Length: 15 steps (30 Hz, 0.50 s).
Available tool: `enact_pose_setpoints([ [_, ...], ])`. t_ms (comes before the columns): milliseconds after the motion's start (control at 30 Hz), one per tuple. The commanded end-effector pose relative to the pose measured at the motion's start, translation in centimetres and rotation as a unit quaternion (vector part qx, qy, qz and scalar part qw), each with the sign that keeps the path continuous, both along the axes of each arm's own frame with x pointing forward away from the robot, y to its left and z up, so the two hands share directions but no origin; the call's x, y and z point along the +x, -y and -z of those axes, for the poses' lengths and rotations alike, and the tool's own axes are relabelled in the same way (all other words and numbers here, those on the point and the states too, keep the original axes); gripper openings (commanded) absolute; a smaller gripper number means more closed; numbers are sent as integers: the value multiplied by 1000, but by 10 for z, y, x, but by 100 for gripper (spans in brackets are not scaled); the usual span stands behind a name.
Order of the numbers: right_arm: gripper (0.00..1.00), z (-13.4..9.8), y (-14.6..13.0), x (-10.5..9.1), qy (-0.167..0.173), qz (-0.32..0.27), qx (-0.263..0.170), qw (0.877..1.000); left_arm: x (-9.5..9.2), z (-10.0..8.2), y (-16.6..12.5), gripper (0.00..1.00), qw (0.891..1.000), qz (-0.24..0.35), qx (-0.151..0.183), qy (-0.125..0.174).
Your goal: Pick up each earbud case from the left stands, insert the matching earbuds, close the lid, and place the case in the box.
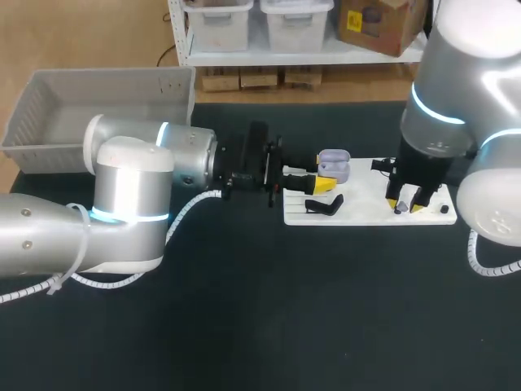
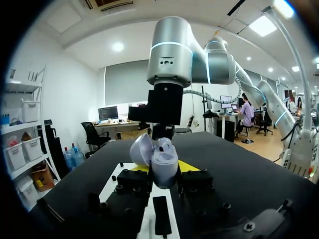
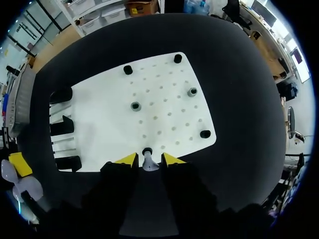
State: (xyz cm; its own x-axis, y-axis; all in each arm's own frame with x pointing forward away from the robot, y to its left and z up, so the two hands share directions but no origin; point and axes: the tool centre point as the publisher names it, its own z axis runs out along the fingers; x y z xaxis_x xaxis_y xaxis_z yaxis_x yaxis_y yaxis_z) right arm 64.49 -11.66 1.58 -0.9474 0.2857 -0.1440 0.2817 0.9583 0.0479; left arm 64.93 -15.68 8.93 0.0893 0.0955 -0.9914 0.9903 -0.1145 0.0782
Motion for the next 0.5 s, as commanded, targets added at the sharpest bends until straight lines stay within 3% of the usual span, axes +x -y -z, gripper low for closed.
enact_pose_setpoints([
  [33,29,2,-1,-1,1,1,-1,1000,-1,1,0,0,1000,-3,-1,1],
  [500,22,7,0,-1,-4,5,0,1000,-1,1,0,0,1000,-3,-1,1],
])
